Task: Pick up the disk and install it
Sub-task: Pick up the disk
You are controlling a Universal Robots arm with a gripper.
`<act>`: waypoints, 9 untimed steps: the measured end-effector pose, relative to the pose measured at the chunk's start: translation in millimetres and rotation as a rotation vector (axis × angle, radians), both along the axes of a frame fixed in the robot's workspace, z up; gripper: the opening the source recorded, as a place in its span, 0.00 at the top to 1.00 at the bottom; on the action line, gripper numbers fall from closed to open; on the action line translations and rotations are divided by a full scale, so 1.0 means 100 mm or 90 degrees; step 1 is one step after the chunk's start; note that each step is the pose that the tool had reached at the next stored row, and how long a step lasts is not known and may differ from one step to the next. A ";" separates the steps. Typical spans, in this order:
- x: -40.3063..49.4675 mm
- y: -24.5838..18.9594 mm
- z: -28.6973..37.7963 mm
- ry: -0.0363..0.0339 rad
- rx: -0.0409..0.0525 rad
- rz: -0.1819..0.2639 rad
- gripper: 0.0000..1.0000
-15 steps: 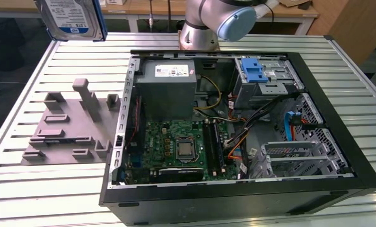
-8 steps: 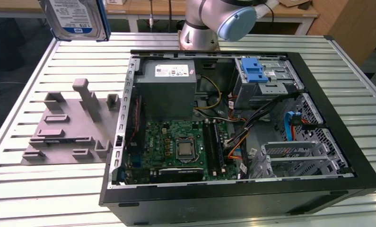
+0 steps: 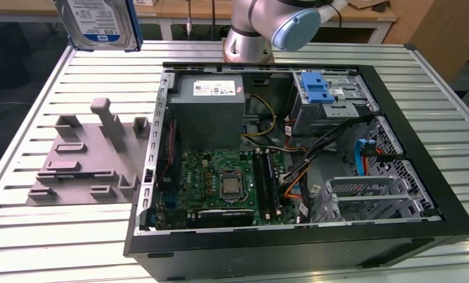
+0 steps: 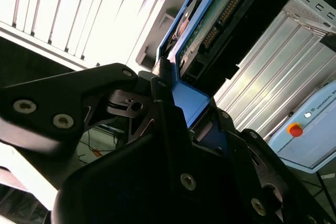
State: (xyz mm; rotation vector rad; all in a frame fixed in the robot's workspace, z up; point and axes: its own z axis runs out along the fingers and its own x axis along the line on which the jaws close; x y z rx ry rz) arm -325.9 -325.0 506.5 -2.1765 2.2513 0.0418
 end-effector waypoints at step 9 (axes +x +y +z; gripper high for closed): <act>0.091 -0.059 0.000 0.0000 0.0000 0.000 0.64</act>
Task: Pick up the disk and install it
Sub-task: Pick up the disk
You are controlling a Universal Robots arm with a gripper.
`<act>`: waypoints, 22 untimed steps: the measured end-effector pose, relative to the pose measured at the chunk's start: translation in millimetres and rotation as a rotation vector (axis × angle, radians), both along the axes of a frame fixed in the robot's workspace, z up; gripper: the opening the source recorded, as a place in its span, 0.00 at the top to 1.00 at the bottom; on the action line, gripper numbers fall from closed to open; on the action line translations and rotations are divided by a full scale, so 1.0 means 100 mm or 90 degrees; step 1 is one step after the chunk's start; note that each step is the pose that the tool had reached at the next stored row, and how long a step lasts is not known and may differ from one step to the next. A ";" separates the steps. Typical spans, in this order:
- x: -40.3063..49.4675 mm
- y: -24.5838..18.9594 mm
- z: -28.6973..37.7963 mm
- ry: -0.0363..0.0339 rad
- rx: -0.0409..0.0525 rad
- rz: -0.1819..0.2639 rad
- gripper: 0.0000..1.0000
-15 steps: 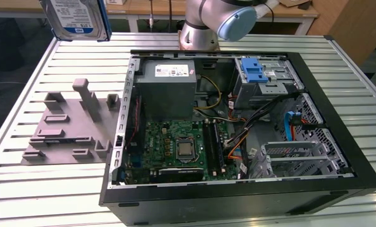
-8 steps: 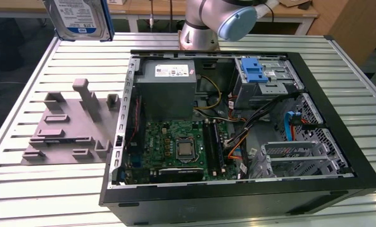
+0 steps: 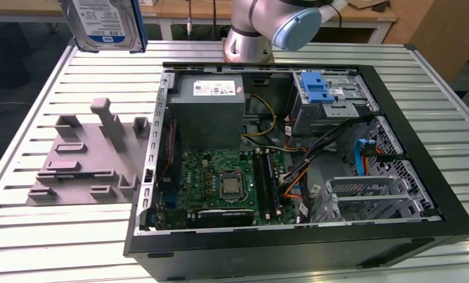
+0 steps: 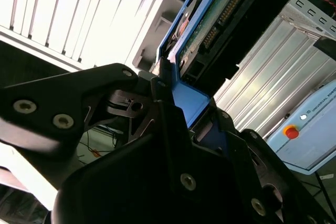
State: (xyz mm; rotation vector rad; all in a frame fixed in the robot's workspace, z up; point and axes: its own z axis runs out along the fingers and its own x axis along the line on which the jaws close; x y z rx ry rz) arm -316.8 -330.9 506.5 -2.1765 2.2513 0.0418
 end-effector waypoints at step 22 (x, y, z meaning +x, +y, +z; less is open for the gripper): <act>0.110 -0.194 0.000 0.0000 0.0000 0.000 0.64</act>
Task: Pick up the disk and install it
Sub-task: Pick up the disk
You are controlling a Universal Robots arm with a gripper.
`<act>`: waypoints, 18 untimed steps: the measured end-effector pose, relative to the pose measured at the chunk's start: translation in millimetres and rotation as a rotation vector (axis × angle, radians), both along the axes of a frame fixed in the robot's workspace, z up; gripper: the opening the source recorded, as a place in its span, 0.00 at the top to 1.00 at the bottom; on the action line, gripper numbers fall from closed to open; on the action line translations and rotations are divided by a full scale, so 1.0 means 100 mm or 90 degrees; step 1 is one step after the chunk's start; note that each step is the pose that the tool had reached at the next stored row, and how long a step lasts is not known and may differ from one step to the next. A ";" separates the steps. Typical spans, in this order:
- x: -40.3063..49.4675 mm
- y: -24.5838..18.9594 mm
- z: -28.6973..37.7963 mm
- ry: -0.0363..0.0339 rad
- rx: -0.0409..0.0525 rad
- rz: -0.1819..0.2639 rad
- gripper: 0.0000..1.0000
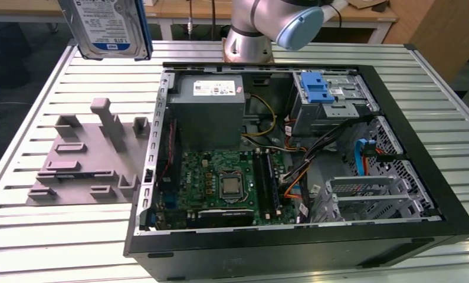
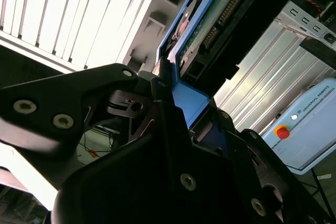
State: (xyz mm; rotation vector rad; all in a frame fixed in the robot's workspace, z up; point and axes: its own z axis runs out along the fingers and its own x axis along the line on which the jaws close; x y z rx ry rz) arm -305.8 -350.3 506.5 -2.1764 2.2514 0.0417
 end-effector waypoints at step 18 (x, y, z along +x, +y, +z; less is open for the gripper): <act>0.071 0.000 0.000 0.0001 0.0000 0.000 0.64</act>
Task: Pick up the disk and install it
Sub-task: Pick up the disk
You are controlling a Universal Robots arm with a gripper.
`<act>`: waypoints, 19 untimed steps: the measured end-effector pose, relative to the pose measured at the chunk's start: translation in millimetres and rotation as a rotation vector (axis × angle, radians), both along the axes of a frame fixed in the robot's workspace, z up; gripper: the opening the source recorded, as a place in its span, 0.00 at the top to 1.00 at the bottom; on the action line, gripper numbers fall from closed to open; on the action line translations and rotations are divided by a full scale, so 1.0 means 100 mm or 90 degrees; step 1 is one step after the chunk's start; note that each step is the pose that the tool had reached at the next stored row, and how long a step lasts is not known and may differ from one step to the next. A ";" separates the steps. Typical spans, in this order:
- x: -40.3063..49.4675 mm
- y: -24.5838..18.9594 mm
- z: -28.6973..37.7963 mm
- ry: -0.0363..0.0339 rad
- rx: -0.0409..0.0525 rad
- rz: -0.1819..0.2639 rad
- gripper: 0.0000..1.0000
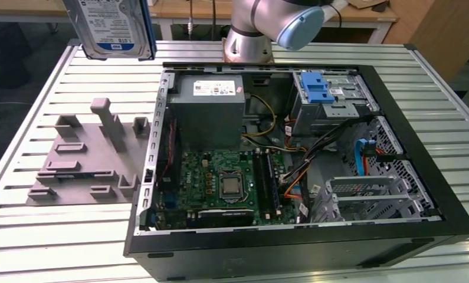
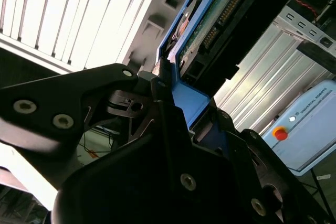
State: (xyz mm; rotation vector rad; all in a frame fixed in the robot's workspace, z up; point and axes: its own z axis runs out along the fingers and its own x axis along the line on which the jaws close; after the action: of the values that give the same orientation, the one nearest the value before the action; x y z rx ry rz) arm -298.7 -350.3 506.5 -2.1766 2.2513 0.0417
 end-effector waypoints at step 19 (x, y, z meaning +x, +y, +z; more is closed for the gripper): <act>0.126 0.000 0.000 0.0000 0.0000 0.000 0.64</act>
State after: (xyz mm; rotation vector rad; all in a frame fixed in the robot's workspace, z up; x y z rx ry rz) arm -286.2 -350.3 506.5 -2.1765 2.2514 0.0417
